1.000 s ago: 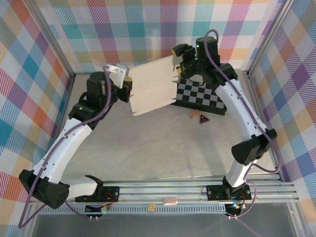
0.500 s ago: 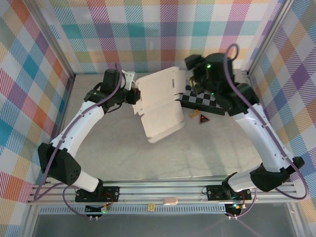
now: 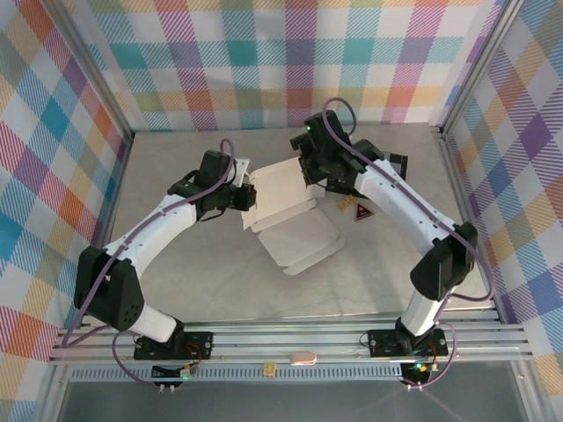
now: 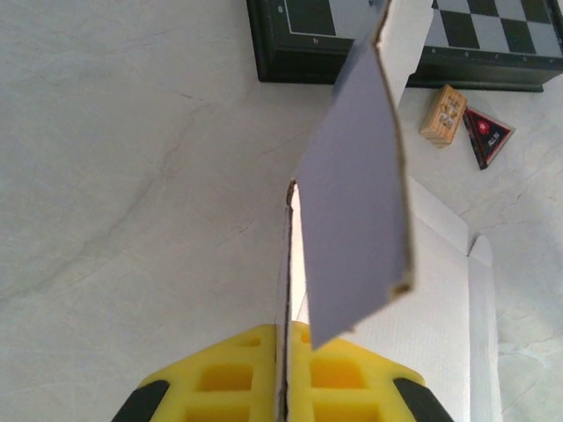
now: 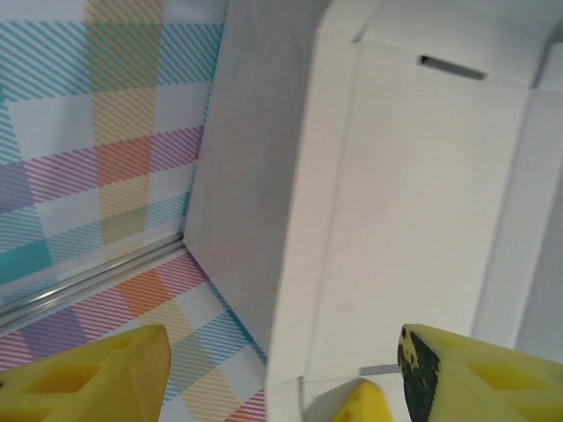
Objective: Fold the paper box
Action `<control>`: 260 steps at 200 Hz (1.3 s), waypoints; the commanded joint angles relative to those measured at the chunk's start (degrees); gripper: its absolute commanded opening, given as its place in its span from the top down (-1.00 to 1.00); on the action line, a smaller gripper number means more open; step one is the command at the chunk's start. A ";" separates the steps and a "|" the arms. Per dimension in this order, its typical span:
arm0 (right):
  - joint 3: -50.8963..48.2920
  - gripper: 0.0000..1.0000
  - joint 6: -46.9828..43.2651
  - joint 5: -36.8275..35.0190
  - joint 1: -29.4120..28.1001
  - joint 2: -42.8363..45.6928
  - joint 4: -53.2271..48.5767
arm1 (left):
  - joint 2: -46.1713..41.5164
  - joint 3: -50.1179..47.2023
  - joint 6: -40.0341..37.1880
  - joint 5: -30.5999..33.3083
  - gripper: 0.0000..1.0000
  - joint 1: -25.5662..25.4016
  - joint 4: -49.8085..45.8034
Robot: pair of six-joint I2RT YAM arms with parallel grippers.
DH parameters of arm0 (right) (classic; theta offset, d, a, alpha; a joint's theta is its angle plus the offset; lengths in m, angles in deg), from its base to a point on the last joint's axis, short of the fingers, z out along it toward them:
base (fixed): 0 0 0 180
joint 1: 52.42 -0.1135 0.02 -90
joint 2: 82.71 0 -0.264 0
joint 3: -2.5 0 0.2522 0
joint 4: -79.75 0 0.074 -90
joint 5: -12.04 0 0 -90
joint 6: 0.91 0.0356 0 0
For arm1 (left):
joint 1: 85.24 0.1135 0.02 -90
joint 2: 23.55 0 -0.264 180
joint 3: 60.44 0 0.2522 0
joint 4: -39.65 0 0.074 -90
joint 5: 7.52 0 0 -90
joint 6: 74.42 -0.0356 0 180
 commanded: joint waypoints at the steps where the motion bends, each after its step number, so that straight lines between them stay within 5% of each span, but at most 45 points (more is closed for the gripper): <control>1: 3.41 -0.39 1.80 4.39 0.82 -1.97 0.54 | -2.87 -1.64 -3.55 0.32 1.00 -0.40 1.62; 85: 4.14 -0.20 9.91 15.54 2.34 -10.13 -0.42 | -3.05 -3.08 -8.16 0.23 1.00 -0.88 3.08; 260: -2.50 0.47 9.38 21.35 5.97 -11.09 6.12 | -1.46 -2.91 -9.55 0.79 1.00 -1.24 3.06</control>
